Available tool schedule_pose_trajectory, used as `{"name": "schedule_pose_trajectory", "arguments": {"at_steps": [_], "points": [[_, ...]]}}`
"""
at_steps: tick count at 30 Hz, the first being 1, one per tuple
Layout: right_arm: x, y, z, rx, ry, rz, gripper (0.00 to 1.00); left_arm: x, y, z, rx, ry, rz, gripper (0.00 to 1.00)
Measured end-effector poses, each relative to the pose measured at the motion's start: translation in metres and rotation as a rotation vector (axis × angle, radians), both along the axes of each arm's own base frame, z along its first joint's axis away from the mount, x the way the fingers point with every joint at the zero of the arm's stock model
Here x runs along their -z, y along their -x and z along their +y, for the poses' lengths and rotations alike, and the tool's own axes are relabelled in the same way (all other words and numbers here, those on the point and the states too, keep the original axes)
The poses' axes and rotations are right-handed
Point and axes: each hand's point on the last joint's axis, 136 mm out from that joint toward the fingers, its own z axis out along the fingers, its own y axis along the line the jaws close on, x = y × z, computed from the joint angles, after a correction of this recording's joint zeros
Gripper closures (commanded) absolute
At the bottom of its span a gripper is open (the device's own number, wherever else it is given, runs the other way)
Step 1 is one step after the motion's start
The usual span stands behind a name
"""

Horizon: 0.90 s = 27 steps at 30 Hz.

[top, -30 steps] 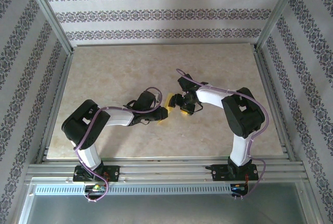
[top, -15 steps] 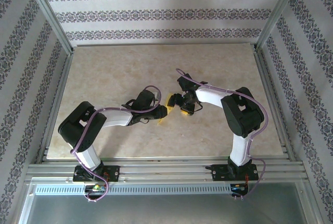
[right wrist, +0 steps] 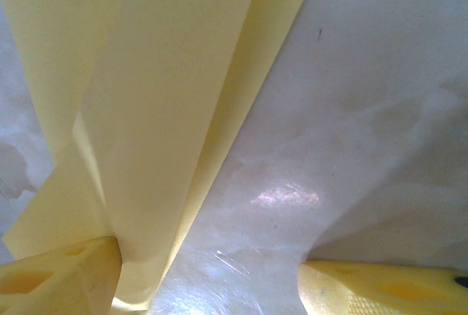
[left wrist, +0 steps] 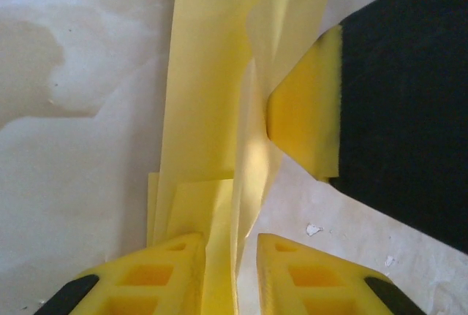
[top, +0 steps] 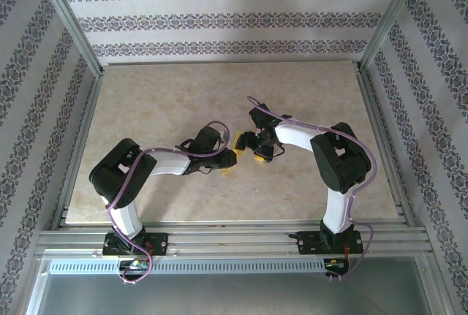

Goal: Fold a paper plane with a square sheet of paper (pick it up from the middle)
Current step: Fold the wing for the fifth time at the center of the table.

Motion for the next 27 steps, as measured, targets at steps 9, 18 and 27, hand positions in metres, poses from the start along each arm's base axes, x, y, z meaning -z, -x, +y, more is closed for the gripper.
{"name": "schedule_pose_trajectory", "arguments": {"at_steps": [9, 18, 27], "points": [[0.0, 0.0, -0.0001, 0.0, 0.0, 0.0, 0.17, 0.0006, 0.0021, -0.0027, 0.024, 0.002, 0.009, 0.76], [0.0007, 0.0001, -0.0002, 0.0, 0.001, 0.002, 0.17, -0.0008, 0.0025, -0.0051, 0.04, 0.005, 0.008, 0.8], [0.0007, 0.0001, -0.0002, 0.001, 0.001, 0.002, 0.17, 0.0, 0.0019, -0.0063, 0.045, 0.002, 0.008, 0.84]]}}
